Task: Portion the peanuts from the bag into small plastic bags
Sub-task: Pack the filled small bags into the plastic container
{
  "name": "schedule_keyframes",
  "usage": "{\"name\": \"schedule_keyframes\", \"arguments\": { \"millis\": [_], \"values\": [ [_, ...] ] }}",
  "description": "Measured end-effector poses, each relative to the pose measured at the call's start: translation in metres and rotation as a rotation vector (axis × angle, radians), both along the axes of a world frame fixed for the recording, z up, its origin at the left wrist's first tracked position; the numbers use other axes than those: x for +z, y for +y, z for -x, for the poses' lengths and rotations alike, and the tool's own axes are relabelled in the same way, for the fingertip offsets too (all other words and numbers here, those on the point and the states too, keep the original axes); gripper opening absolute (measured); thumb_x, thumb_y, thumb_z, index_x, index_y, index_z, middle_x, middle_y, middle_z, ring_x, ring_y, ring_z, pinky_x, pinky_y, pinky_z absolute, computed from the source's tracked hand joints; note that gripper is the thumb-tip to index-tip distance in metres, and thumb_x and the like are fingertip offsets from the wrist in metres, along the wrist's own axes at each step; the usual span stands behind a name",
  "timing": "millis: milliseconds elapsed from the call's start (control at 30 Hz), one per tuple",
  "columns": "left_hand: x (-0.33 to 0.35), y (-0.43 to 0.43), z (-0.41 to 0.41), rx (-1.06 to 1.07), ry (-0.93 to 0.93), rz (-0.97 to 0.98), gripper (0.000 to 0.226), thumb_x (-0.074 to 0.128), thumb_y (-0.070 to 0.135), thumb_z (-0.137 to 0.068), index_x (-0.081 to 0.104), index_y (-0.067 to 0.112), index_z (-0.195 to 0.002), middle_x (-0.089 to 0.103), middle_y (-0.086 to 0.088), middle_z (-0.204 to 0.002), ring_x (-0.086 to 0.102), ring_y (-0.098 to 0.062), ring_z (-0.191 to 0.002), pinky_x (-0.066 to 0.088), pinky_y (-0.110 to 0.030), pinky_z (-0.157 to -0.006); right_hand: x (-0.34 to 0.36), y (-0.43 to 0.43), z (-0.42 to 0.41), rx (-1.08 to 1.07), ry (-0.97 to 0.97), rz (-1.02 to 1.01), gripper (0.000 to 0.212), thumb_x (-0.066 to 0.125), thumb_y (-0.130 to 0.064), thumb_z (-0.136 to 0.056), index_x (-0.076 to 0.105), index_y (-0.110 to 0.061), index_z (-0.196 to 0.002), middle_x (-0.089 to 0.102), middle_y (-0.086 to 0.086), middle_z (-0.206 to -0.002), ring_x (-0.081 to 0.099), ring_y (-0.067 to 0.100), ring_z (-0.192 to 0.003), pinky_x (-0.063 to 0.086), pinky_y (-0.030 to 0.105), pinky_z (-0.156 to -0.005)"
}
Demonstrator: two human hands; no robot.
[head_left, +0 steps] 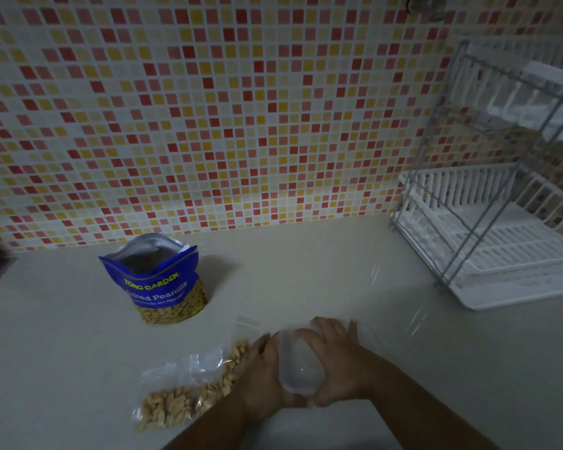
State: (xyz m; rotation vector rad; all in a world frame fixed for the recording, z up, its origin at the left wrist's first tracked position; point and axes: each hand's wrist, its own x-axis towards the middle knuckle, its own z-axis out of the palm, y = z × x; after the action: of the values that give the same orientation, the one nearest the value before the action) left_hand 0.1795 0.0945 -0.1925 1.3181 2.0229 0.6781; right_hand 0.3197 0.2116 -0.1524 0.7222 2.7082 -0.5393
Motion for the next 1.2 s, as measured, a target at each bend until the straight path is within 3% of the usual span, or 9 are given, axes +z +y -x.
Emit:
{"name": "schedule_keyframes", "arguments": {
  "millis": [100,300,433,600,667,767,867,1100,1200],
  "values": [
    [-0.022,0.004,0.009,-0.024,0.047,-0.052,0.102,0.074,0.077,-0.044,0.045,0.035,-0.132,0.048,0.020,-0.134,0.046,-0.005,-0.127,0.042,-0.038,-0.105,0.008,0.002,0.001,0.019,-0.032,0.027,0.113,0.074,-0.049,-0.053,0.009,-0.039,-0.144,0.005,0.007,-0.153,-0.001,0.028,-0.144,-0.006,0.062,-0.110],
    [-0.020,0.003,0.007,-0.048,0.115,-0.045,0.125,0.066,0.077,-0.039,0.024,0.029,-0.146,0.027,0.012,-0.148,0.021,-0.009,-0.140,0.023,-0.035,-0.117,0.024,0.002,0.005,0.031,-0.072,0.095,0.108,0.074,-0.042,-0.053,0.015,-0.035,-0.143,0.014,0.004,-0.147,0.011,0.026,-0.138,0.005,0.058,-0.111],
    [-0.026,-0.001,0.016,-0.032,0.141,-0.035,0.130,0.067,0.086,-0.033,0.022,0.037,-0.145,0.027,0.017,-0.148,0.022,-0.008,-0.139,0.025,-0.036,-0.116,0.041,0.005,0.009,0.009,-0.019,0.219,0.097,0.060,-0.042,-0.052,0.024,-0.034,-0.141,0.020,-0.004,-0.141,0.022,0.021,-0.132,0.024,0.043,-0.109],
    [-0.021,0.001,0.017,-0.070,0.183,-0.021,0.129,0.064,0.089,-0.032,0.020,0.042,-0.144,0.026,0.018,-0.146,0.023,-0.011,-0.138,0.025,-0.037,-0.115,0.045,0.004,0.010,-0.024,0.003,0.242,0.091,0.056,-0.042,-0.054,0.028,-0.036,-0.140,0.018,-0.004,-0.149,0.019,0.022,-0.138,0.021,0.045,-0.113],
    [-0.018,-0.001,0.017,-0.058,0.183,0.009,0.132,0.065,0.086,-0.033,0.016,0.037,-0.145,0.025,0.011,-0.146,0.021,-0.014,-0.138,0.024,-0.036,-0.116,0.049,0.005,0.010,-0.043,0.078,0.272,0.084,0.049,-0.041,-0.061,0.034,-0.030,-0.143,0.029,-0.001,-0.151,0.027,0.018,-0.139,0.025,0.037,-0.115],
    [-0.010,-0.002,0.015,-0.079,0.216,0.071,0.128,0.069,0.078,-0.041,0.012,0.031,-0.146,0.022,0.006,-0.147,0.016,-0.016,-0.137,0.020,-0.034,-0.117,0.058,0.005,0.009,-0.020,0.151,0.167,0.068,0.037,-0.038,-0.076,0.037,-0.029,-0.143,0.042,-0.004,-0.148,0.040,0.014,-0.133,0.032,0.025,-0.111],
    [-0.005,-0.003,0.013,-0.101,0.261,0.092,0.128,0.068,0.075,-0.045,0.006,0.029,-0.147,0.020,0.007,-0.150,0.014,-0.016,-0.139,0.017,-0.037,-0.118,0.069,0.010,0.007,0.000,0.191,-0.019,0.052,0.038,-0.026,-0.093,0.036,-0.033,-0.144,0.049,0.003,-0.142,0.046,0.019,-0.128,0.036,0.025,-0.103],
    [0.001,-0.002,0.010,-0.090,0.302,0.072,0.125,0.071,0.073,-0.047,0.009,0.029,-0.146,0.024,0.012,-0.147,0.020,-0.016,-0.137,0.019,-0.032,-0.116,0.081,0.026,-0.001,-0.128,0.292,-0.174,0.042,0.040,-0.023,-0.092,0.048,-0.032,-0.132,0.064,0.006,-0.121,0.059,0.024,-0.108,0.045,0.028,-0.084],
    [0.007,-0.004,0.006,-0.064,0.245,0.060,0.132,0.076,0.066,-0.050,-0.002,0.028,-0.149,0.024,0.013,-0.147,0.020,-0.017,-0.138,0.020,-0.028,-0.113,0.083,0.023,0.003,-0.083,0.273,-0.165,0.038,0.040,-0.024,-0.093,0.051,-0.036,-0.128,0.065,0.005,-0.119,0.059,0.025,-0.107,0.046,0.029,-0.083]
  ]
}}
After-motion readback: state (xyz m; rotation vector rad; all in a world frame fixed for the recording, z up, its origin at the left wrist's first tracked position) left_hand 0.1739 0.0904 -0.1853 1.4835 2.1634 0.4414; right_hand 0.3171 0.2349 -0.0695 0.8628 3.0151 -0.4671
